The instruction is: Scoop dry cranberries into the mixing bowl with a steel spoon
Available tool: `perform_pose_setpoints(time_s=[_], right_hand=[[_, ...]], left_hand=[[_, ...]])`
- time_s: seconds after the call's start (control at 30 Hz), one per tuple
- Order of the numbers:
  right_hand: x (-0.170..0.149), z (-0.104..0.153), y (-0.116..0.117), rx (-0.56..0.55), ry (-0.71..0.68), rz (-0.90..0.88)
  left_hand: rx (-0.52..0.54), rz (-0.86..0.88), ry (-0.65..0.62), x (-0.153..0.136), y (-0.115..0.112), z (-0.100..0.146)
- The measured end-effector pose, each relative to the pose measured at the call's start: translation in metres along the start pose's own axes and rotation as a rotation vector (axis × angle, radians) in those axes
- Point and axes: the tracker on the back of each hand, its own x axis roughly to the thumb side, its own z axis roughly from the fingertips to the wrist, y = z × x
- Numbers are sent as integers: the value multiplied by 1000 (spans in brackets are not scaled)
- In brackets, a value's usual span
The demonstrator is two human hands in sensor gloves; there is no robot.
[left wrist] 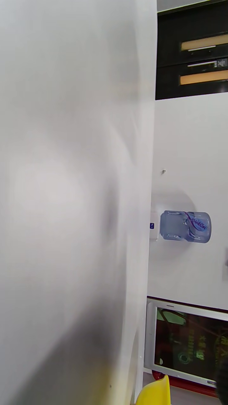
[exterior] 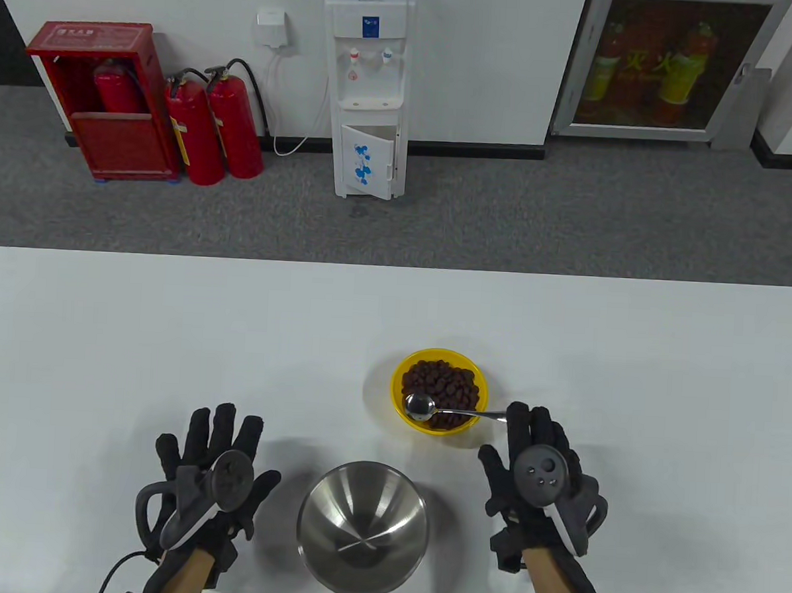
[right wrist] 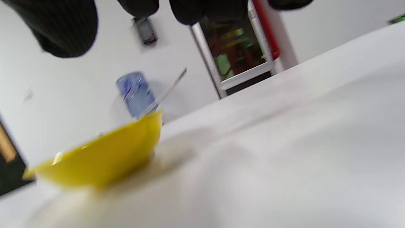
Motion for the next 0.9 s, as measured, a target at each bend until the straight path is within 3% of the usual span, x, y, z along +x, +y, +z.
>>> perform_pose_setpoints(time_s=[0.17,0.4,0.63,0.9], right_hand=[[-3,-40,14,76,187,13],[-6,-61,35,292,301,-59],[2,-60,35,253,288,-140],[15,-41,23,267,114,-318]], left_hand=[[-16,15,0,-1,-2,-1],[-18,27,-5,-1,0,-2],[-18,26,-12,0,-1,-2],[-21,32,-7,-1,-1,-2]])
